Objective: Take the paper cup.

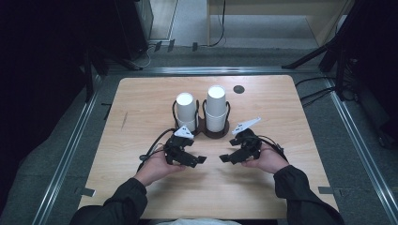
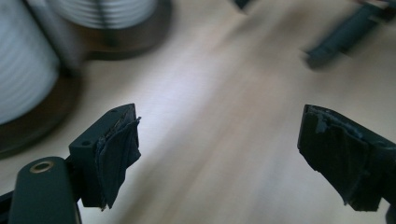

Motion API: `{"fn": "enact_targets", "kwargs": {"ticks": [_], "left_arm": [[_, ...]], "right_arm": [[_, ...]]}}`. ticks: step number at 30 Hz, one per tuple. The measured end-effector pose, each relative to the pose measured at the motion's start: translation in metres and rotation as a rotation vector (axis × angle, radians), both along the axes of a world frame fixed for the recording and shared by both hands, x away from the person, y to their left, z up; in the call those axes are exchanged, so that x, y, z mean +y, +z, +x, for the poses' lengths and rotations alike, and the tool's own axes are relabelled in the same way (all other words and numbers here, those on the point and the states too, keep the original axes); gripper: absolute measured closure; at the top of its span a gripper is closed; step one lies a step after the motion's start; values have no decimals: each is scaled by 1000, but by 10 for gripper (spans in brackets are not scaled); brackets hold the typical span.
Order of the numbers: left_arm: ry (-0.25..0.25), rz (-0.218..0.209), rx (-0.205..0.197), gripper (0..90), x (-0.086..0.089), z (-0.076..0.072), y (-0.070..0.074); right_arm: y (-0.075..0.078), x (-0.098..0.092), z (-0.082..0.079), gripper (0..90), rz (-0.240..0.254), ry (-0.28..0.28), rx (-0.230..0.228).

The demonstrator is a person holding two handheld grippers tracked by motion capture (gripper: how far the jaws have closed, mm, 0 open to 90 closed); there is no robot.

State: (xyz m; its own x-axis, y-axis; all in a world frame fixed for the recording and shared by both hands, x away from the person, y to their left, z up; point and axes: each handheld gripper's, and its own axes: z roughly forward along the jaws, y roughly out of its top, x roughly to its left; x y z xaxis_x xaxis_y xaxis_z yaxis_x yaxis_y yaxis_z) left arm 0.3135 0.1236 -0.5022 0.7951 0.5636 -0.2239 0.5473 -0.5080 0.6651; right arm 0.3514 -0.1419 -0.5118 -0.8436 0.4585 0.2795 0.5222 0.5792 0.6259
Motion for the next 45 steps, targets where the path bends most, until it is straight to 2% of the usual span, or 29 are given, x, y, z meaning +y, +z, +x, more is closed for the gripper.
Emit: {"fn": "enact_targets", "kwargs": {"ticks": [1,2,6,9,13,19,21,22,24,29,31,34,39,43,45], "left_arm": [[15,15,20,179,-1,1,1],[11,5,33,304,0,2,3],[3,-5,42,379,1,2,6],[6,2,40,399,0,3,7],[15,11,37,418,-1,5,7],[19,7,49,456,-1,7,8],[22,0,67,490,-1,8,8],[23,3,62,507,-3,7,9],[16,4,57,509,-4,6,10],[1,13,54,513,-7,6,11],[0,12,63,522,-8,7,10],[0,19,51,527,-9,7,12],[0,15,47,544,-12,7,14],[-1,22,49,564,-15,9,14],[-8,27,46,568,-18,9,14]], "right_arm": [[2,-1,1,138,6,6,8],[5,-3,1,150,16,-7,-6],[9,-4,-1,165,28,-10,-20],[11,-4,-3,171,24,-9,-28],[15,-6,-3,271,2,-34,-30],[15,-10,-4,313,-26,-39,-22],[14,-11,-4,328,-18,-37,-17],[15,-12,-4,347,2,-47,-6],[15,-12,-4,366,7,-45,1],[16,-13,-4,356,-14,-60,-19],[17,-15,-3,364,-6,-73,-19],[17,-16,-5,391,-4,-65,-15],[16,-17,-5,391,-11,-60,-20],[16,-20,-7,393,-9,-72,-6],[17,-23,-7,393,-8,-72,-16]]}}
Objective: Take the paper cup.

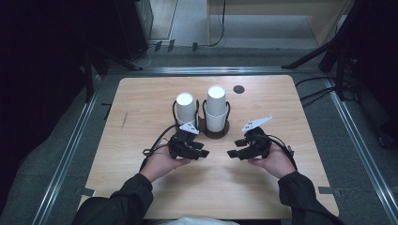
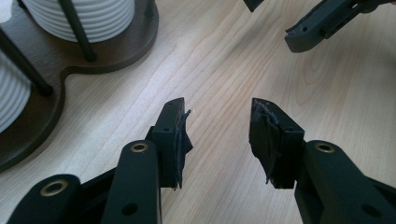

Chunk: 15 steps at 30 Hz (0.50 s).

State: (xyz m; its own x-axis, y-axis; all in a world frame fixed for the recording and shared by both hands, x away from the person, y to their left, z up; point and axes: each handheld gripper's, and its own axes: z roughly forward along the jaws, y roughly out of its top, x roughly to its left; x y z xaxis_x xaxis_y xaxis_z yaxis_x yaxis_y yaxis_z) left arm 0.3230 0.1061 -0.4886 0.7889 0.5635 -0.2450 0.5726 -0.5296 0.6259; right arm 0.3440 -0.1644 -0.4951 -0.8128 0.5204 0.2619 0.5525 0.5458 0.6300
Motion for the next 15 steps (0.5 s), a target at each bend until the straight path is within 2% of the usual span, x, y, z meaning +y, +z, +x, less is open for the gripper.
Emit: {"fn": "enact_targets", "kwargs": {"ticks": [4,7,8,9,11,14,15], "left_arm": [[2,-1,-8,613,-3,0,1],[10,-17,-11,642,-5,2,3],[21,-33,-7,677,-6,3,5],[21,-33,-7,690,-6,3,5],[40,-63,-11,707,-6,6,8],[64,-73,-23,754,-8,10,11],[71,-62,-36,773,-9,12,13]], "right_arm": [[3,-4,-1,377,-3,-19,-19],[5,-6,-2,372,-5,-17,-31],[7,-8,-3,372,-12,-13,-57],[9,-9,-3,372,-13,-15,-60],[10,-10,-3,374,-8,-17,-67],[15,-10,-1,385,-15,-28,-78],[18,-10,1,387,-15,-34,-82]]}}
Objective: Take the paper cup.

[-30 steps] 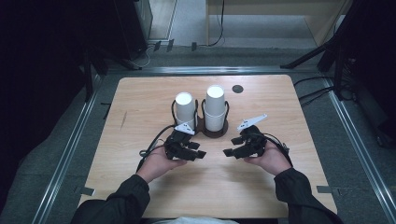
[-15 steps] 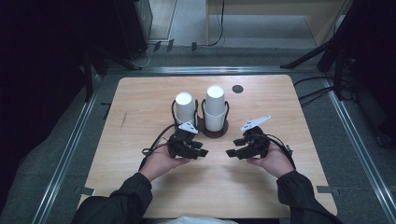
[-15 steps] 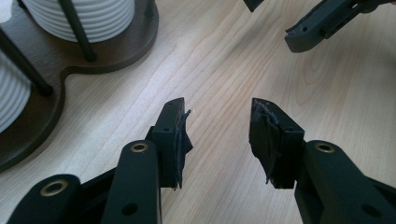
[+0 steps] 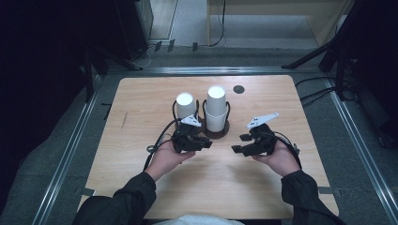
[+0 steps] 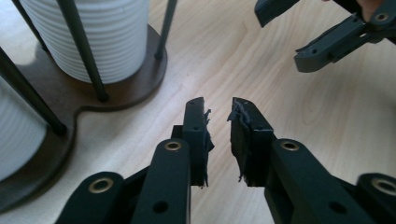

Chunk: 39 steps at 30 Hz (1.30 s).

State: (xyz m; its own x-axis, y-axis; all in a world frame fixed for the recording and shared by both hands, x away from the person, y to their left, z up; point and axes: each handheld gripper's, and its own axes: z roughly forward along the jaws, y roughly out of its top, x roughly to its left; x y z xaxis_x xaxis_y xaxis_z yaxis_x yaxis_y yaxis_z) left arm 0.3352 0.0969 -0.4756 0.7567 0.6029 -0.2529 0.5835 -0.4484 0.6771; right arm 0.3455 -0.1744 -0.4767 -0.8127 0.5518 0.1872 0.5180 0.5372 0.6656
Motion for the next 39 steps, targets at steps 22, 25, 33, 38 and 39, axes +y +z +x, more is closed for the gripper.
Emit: {"fn": "enact_targets", "kwargs": {"ticks": [22,25,33,38,39], "left_arm": [[169,-44,-24,889,-17,32,7],[178,-50,-29,890,-18,33,9],[184,-41,-52,889,-23,39,15],[191,-28,-52,889,-24,42,11],[191,-28,-52,889,-24,42,11]], "right_arm": [[40,-8,36,312,25,-48,-15],[43,-7,38,308,24,-55,-15],[57,-2,48,303,8,-44,-49],[69,10,56,294,3,-25,-84],[70,12,57,293,0,-20,-88]]}}
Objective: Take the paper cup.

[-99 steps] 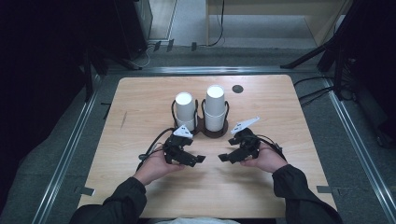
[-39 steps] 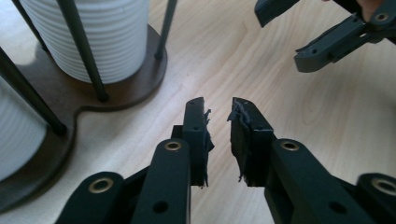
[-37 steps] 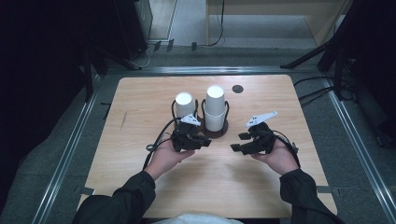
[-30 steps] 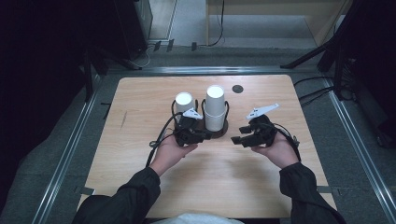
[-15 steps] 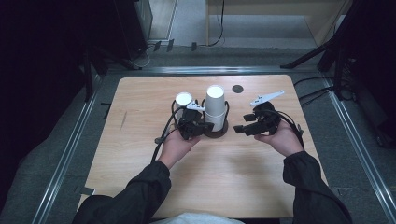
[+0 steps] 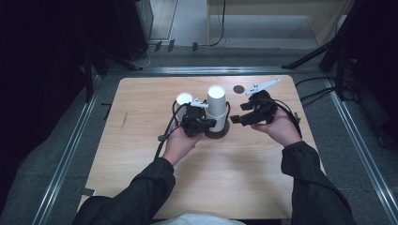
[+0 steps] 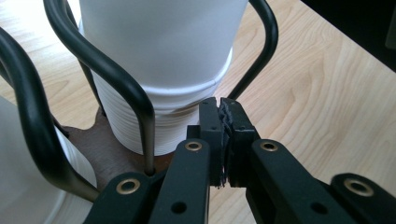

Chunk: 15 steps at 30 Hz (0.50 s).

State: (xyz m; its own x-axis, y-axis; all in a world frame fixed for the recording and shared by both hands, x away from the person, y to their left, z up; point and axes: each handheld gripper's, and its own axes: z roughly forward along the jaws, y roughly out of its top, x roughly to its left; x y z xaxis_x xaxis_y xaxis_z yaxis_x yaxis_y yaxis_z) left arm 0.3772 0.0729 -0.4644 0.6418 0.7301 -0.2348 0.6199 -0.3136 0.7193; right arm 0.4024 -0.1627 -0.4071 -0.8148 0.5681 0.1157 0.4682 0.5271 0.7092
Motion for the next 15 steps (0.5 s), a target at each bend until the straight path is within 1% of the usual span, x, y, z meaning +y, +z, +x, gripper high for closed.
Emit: {"fn": "enact_targets", "kwargs": {"ticks": [3,6,7,10,11,15], "left_arm": [[4,-10,0,888,1,1,-1],[6,-12,2,882,1,2,-2],[6,-18,3,880,1,3,-2],[6,-20,4,873,1,3,-3],[6,-24,-1,874,1,3,-3],[7,-27,-9,873,2,2,-2]], "right_arm": [[2,4,4,293,3,11,2],[6,11,14,290,17,30,-8],[8,15,16,287,11,38,-16],[11,23,20,278,3,56,-25],[11,26,23,276,-1,64,-32],[13,33,29,272,-1,68,-27]]}}
